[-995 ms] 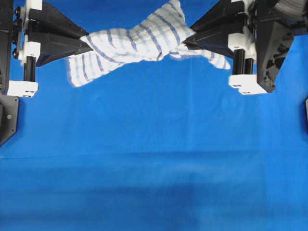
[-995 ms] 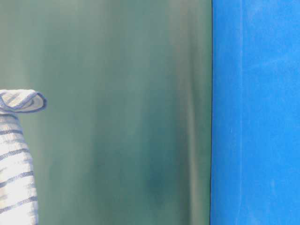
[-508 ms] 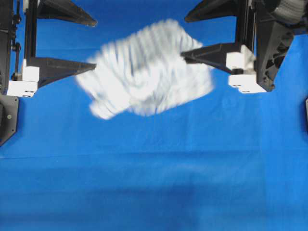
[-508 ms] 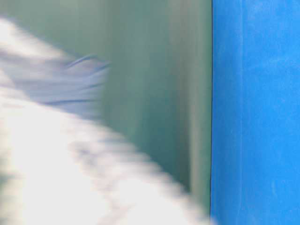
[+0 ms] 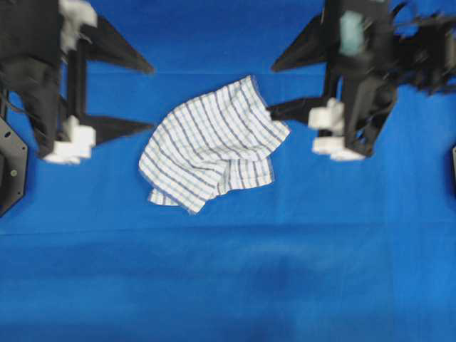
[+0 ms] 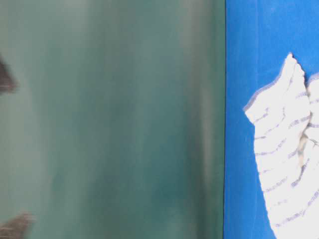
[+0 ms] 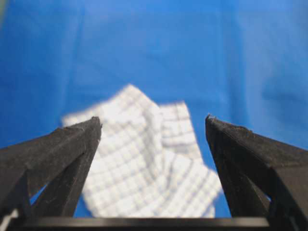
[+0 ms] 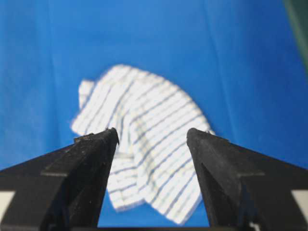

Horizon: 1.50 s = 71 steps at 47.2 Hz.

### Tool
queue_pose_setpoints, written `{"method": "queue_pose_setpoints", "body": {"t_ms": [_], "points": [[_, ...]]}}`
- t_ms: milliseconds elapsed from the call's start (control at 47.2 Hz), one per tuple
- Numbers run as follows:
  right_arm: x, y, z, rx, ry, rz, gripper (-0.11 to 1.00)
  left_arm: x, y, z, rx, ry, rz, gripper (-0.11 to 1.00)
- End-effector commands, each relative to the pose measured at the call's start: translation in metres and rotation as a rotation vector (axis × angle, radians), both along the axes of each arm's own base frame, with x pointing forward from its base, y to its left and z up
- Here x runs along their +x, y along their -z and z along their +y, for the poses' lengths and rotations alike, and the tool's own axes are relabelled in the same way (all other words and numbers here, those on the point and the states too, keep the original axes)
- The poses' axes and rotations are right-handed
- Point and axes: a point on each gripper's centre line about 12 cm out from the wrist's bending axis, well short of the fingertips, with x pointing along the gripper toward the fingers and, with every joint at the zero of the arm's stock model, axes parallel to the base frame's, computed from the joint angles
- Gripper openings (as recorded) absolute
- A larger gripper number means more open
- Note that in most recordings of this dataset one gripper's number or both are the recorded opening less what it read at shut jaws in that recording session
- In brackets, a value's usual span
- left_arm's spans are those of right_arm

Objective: Lift the towel with both arms.
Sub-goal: 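Open both grippers and drop the towel onto the table, then lower both grippers and grasp the towel edges again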

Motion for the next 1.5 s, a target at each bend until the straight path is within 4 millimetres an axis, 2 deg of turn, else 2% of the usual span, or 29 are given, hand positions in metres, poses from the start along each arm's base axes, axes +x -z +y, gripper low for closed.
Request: {"method": "queue_pose_setpoints", "body": {"t_ms": [0,106,275,529,741,910,1207,1313,1482], "points": [[0.001,0.017,0.006,0.017,-0.014,-0.009,0.64,0.006,0.019,-0.006,-0.02,0.01,0.007,0.93],[0.003,0.048,0.011,0.037,-0.019,0.019,0.64,0.013,0.052,-0.012,-0.044,0.018,0.042,0.93],[0.008,0.097,0.013,0.049,-0.031,0.064,0.64,0.022,0.09,-0.019,-0.075,0.021,0.076,0.92],[0.018,0.166,0.016,0.056,-0.054,0.144,0.64,0.038,0.158,-0.026,-0.101,0.02,0.147,0.92],[0.024,0.214,0.019,0.07,-0.064,0.202,0.64,0.049,0.204,-0.04,-0.094,0.053,0.213,0.92],[0.028,0.241,0.024,0.082,-0.082,0.21,0.63,0.056,0.232,-0.051,-0.087,0.079,0.268,0.92],[0.034,0.283,0.028,0.093,-0.099,0.234,0.63,0.058,0.262,-0.052,-0.086,0.076,0.302,0.92],[0.035,0.288,0.028,0.095,-0.099,0.236,0.63,0.057,0.269,-0.052,-0.084,0.076,0.318,0.92],[0.036,0.288,0.026,0.095,-0.095,0.233,0.62,0.057,0.269,-0.051,-0.083,0.075,0.321,0.87]]}}
